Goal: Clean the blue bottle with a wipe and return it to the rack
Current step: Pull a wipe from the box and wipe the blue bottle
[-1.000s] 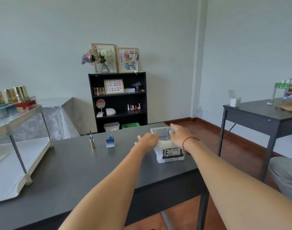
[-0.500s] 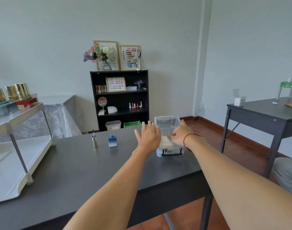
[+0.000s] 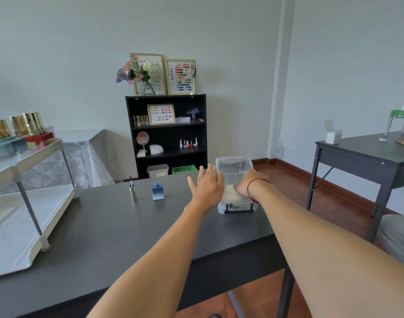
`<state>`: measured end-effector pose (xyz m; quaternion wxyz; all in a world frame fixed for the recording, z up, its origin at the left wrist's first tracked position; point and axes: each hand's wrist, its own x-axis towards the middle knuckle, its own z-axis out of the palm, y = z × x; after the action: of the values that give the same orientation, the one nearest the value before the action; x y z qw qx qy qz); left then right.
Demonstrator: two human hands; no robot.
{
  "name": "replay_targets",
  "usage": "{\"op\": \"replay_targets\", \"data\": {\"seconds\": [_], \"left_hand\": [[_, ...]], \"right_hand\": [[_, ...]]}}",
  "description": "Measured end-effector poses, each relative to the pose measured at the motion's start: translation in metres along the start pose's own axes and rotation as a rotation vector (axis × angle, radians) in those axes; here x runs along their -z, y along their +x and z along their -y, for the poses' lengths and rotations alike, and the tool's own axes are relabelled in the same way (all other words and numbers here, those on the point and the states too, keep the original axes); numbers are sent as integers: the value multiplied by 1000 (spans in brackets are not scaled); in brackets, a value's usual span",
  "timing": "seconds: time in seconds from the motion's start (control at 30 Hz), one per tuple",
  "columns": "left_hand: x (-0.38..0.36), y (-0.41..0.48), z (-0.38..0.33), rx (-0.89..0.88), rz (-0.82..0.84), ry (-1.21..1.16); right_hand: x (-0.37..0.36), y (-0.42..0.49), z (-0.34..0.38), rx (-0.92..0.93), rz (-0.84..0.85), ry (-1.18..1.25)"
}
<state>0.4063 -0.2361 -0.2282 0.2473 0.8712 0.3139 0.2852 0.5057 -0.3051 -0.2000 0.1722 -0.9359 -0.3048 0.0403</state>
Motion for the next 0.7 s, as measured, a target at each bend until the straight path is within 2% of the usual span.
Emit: {"op": "replay_targets", "data": {"seconds": [0.27, 0.43, 0.57, 0.7], "left_hand": [[-1, -1, 3, -28, -26, -47], [1, 5, 4, 15, 20, -11], [7, 13, 2, 117, 113, 43], [10, 18, 3, 216, 197, 97]], "right_hand": [[-9, 5, 5, -125, -73, 206], [-13, 9, 7, -138, -171, 393], [-9, 14, 7, -92, -229, 628], [-5, 11, 2, 3, -247, 729]]}}
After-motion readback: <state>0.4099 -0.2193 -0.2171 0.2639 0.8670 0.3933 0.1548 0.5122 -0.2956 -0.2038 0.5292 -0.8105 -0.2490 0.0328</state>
